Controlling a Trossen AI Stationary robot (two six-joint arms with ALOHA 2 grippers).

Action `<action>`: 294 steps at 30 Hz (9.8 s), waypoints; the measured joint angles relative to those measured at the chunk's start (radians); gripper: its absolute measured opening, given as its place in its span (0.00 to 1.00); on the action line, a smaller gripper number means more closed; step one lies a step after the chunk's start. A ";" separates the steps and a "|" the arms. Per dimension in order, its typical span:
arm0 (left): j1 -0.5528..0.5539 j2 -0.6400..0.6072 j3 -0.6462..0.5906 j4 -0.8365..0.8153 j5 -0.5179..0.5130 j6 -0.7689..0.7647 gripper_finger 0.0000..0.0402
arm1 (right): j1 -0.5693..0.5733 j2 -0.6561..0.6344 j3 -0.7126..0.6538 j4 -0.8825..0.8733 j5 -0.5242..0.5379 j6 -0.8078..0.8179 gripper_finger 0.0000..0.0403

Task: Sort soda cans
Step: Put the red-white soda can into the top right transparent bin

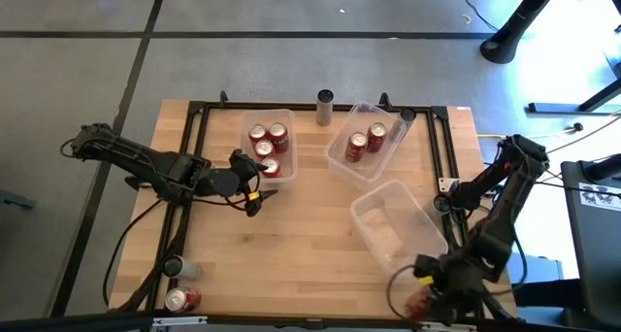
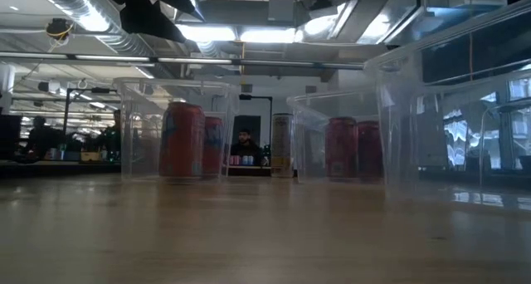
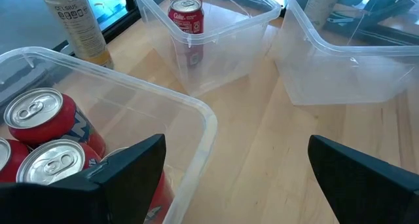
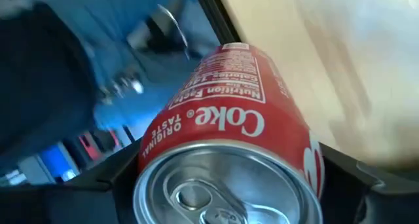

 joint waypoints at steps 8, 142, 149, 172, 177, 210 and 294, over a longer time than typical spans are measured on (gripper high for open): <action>-0.002 0.000 0.000 0.000 0.000 0.014 0.90 | -0.195 0.000 0.124 -0.074 0.063 -0.354 0.75; -0.208 0.429 0.622 -0.487 0.131 0.051 0.90 | -0.655 0.177 0.117 -0.134 0.440 -0.931 0.98; -0.339 0.500 0.741 -0.692 0.236 -0.270 0.90 | -0.524 0.176 0.029 -0.053 0.542 -0.725 0.98; -0.826 0.592 0.741 -0.682 0.529 -1.535 0.90 | -0.437 0.177 -0.016 0.108 0.760 -0.648 0.98; -0.863 0.636 0.741 -0.742 0.591 -1.612 0.90 | -0.437 0.177 -0.016 0.123 0.767 -0.649 0.98; -0.906 0.642 0.603 -0.757 0.657 -1.488 0.90 | -0.437 0.177 -0.016 0.158 0.796 -0.679 0.98; -0.800 0.645 0.581 -0.740 0.626 -1.104 0.70 | -0.437 0.213 -0.015 0.165 0.785 -0.682 0.98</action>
